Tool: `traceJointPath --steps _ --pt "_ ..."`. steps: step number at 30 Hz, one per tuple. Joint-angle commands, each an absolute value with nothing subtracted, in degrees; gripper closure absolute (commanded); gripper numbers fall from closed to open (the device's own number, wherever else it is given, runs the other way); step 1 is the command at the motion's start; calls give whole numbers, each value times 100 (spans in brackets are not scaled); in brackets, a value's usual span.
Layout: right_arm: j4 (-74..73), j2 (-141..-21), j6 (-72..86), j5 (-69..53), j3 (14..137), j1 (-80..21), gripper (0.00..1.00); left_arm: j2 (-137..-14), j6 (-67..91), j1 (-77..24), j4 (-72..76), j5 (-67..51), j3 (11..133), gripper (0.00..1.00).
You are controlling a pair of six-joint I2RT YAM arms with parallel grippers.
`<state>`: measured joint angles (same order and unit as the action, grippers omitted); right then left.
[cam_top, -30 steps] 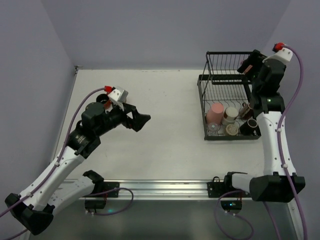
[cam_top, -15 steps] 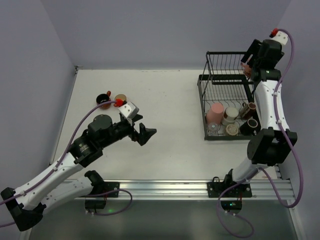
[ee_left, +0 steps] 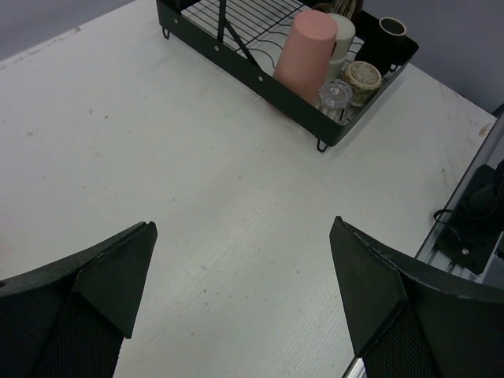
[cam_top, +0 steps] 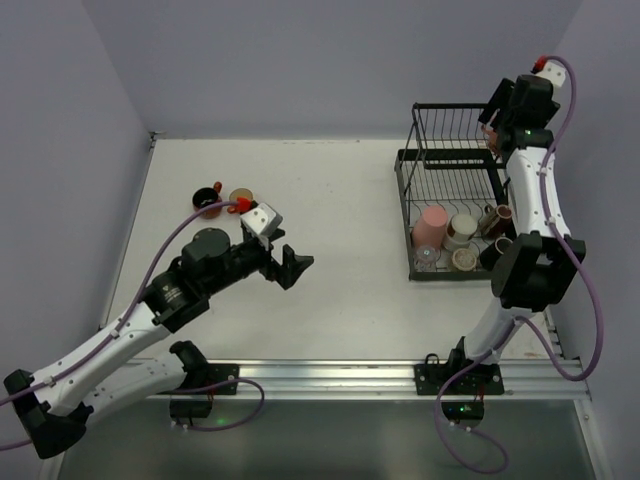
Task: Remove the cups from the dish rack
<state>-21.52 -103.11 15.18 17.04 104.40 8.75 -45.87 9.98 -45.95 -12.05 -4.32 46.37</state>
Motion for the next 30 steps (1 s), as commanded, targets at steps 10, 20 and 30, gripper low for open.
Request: traceJointPath --steps 10,20,30 --pt "-2092 -10775 1415 1688 10925 905 12 -4807 852 -4623 -1134 -290 4641 0" --pt "-1494 -9792 1503 1073 9704 888 22 -4895 852 -4597 -1108 -316 4632 0" --pt "-1705 -10010 1072 1072 9975 1019 8 -4992 861 -4553 -1090 -360 4658 0"
